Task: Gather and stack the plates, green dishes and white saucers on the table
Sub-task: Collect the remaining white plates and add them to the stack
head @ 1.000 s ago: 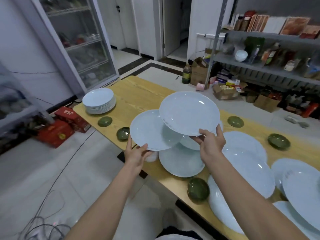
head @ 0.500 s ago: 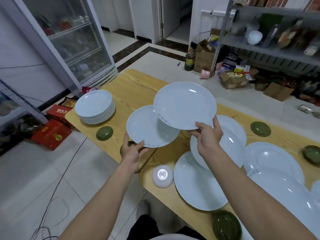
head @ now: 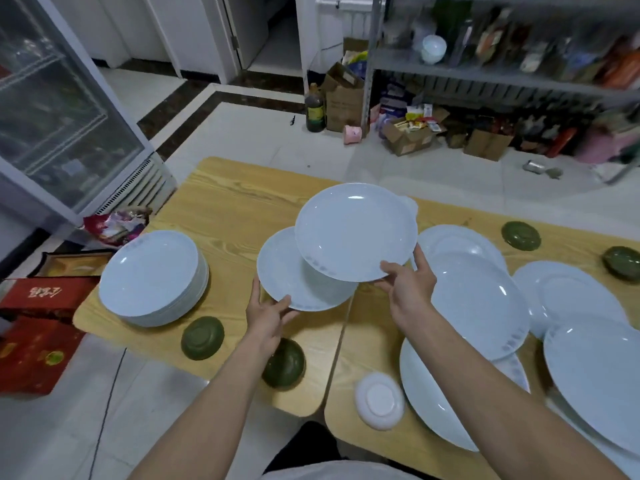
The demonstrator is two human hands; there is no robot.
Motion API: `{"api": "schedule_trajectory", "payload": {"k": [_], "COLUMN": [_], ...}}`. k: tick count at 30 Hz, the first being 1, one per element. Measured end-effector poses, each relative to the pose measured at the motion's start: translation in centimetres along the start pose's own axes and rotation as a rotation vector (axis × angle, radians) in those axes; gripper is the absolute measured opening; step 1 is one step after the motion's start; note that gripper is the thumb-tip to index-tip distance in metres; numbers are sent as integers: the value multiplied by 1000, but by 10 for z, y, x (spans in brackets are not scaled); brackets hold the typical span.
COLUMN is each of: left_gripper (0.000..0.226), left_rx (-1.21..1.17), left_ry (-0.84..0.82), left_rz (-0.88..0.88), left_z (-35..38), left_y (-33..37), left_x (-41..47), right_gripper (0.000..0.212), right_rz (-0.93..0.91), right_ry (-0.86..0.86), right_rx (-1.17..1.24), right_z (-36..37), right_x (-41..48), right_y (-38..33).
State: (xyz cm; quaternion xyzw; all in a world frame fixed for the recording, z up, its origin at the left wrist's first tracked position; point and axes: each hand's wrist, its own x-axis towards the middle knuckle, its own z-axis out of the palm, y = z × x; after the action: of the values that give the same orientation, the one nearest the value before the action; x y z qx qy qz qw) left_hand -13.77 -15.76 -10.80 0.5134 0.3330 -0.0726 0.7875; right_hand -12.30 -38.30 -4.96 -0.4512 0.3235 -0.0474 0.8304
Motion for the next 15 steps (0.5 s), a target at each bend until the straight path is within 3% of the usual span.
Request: {"api": "schedule_trajectory", "payload": {"k": [15], "left_gripper": [87], "left_rx": [44], "left_ry": [-136], "left_rz": [-102], "left_z": [-29], "left_y": [10], "left_x": [73], "right_gripper": [84], "right_rz": [65], "right_ry": [75], "right_rx": [-64], "right_z": [35], "right_x": [13], "right_y": [57]}}
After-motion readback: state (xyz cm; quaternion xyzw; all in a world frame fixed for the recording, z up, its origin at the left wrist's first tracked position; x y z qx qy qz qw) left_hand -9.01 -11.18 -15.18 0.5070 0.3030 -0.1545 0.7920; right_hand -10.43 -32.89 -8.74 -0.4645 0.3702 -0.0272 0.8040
